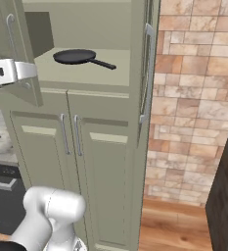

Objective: Retrieve the pan from the cabinet, then place the raw meat into the pan to avoid contamination.

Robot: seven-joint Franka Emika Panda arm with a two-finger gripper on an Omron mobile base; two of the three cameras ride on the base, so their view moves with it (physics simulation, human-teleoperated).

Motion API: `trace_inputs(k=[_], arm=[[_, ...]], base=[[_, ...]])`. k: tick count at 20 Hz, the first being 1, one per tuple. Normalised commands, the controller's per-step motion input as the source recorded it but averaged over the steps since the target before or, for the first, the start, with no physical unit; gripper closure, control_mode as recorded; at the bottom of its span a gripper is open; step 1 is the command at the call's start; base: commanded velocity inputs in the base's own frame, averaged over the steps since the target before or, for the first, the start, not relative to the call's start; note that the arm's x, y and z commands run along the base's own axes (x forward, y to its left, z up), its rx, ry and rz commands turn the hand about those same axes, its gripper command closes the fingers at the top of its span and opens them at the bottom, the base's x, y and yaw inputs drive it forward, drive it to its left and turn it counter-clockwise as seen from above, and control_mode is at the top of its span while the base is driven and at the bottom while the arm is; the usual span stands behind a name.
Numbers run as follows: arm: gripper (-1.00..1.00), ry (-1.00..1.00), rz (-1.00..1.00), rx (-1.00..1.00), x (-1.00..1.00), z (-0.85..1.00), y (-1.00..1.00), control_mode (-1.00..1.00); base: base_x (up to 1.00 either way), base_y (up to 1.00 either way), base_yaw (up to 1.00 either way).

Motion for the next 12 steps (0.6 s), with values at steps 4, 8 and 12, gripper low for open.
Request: trace_inputs(k=[4, 8, 12], arm=[[1.0, 0.09, -0.02, 0.0, -0.59, -0.13, 0.27, -1.0], [1.0, 0.0, 0.0, 0.0, -0.49, -0.2, 0.28, -1.0], [1.0, -0.12, 0.0, 0.0, -0.32, -0.32, 0.28, -1.0]], base=[[0.0, 0.0, 0.0], [0.0, 0.0, 0.0], [0.0, 0.0, 0.0]])
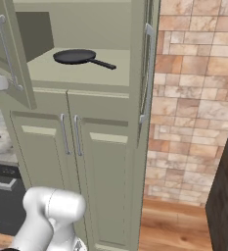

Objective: Retrieve the pan from the cabinet, then place the raw meat into the pan to avoid contamination.

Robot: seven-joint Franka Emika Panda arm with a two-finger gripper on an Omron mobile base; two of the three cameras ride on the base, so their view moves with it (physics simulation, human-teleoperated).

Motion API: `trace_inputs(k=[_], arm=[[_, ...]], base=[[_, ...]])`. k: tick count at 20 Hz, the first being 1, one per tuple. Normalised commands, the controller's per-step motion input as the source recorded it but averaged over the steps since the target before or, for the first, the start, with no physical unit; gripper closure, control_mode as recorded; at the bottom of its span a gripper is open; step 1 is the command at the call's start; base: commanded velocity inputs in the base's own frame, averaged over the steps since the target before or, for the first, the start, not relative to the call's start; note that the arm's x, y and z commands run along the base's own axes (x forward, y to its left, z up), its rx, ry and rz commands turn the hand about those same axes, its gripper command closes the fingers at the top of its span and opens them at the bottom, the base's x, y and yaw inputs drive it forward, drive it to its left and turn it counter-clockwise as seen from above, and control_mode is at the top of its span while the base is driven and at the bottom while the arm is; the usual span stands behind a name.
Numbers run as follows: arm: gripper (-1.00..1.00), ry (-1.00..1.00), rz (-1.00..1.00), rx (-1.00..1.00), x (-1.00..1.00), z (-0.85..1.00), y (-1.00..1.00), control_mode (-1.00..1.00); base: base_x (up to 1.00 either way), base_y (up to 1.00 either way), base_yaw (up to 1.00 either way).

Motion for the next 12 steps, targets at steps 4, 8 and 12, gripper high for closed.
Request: trace_inputs(k=[4, 8, 12], arm=[[1.0, -0.22, 0.01, 0.0, -0.3, -0.35, 0.28, -1.0], [1.0, -0.13, 0.01, 0.0, -0.34, -0.21, 0.25, -1.0], [1.0, -0.05, 0.0, 0.0, -0.34, 0.0, 0.03, -1.0]], base=[[0.0, 0.0, 0.0], [0.0, 0.0, 0.0], [0.0, 0.0, 0.0]])
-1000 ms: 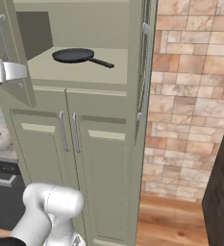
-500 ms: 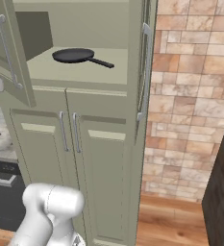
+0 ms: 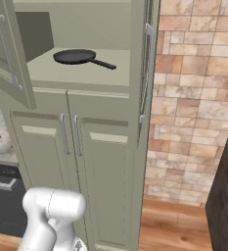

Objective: Retrieve the pan from the cabinet, then place the raw meat into the pan to avoid contamination.

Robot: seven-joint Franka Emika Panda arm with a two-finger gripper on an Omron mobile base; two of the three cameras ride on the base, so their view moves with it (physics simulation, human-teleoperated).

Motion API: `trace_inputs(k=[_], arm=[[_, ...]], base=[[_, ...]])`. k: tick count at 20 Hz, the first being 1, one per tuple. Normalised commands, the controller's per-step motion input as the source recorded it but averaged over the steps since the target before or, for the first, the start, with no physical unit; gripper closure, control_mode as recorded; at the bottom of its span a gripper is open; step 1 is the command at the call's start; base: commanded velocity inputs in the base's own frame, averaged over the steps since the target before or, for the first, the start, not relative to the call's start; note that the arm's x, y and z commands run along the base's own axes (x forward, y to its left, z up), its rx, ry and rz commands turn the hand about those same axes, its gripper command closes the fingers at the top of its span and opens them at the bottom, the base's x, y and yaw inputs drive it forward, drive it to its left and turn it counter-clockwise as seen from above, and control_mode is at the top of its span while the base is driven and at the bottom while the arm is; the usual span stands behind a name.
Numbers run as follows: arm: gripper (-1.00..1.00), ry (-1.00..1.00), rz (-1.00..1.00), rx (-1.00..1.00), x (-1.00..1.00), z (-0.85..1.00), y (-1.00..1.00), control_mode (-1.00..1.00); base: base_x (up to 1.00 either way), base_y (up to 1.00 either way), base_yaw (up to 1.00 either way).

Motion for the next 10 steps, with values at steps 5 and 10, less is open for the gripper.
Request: trace_inputs(k=[5, 10], arm=[[1.0, -0.08, 0.0, 0.0, -0.39, 0.2, -0.14, -1.0], [1.0, -0.09, 0.0, 0.0, -0.25, 0.32, -0.23, -1.0]], base=[[0.0, 0.0, 0.0], [0.0, 0.0, 0.0]])
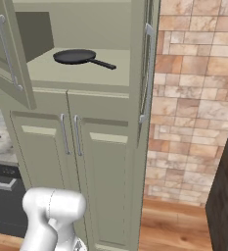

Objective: Retrieve the pan from the cabinet, then place the raw meat into the pan to avoid contamination.

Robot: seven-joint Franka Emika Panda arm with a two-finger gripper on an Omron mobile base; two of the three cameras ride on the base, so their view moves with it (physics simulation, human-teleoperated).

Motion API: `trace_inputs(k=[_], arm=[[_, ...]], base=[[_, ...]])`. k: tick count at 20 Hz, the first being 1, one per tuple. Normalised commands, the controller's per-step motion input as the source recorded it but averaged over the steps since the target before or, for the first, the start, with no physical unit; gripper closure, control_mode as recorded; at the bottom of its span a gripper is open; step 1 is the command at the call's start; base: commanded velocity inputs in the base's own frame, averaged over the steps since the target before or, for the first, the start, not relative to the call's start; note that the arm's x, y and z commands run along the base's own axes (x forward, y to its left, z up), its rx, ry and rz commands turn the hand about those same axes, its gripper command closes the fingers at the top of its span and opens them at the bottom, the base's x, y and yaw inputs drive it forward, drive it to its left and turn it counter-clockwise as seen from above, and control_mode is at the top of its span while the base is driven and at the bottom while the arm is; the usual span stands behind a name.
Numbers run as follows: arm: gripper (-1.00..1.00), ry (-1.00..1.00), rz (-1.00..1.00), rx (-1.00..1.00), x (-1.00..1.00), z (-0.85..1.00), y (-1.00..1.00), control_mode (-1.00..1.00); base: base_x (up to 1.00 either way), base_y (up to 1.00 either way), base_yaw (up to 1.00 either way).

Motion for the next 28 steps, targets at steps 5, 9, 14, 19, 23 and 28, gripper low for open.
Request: trace_inputs(k=[5, 9, 14, 19, 23, 28], arm=[[1.0, -0.07, 0.0, 0.0, -0.19, 0.3, -0.25, -1.0], [1.0, -0.06, 0.0, 0.0, -0.1, 0.21, -0.29, -1.0], [1.0, -0.02, 0.0, 0.0, -0.03, 0.1, -0.32, -1.0], [1.0, 0.0, 0.0, 0.0, 0.01, 0.05, -0.42, -1.0], [1.0, 0.0, 0.0, 0.0, 0.03, 0.04, -0.52, -1.0], [1.0, 0.0, 0.0, 0.0, 0.11, 0.0, -0.51, -1.0]], base=[[0.0, 0.0, 0.0], [0.0, 0.0, 0.0], [0.0, 0.0, 0.0], [0.0, 0.0, 0.0], [0.0, 0.0, 0.0], [0.0, 0.0, 0.0]])
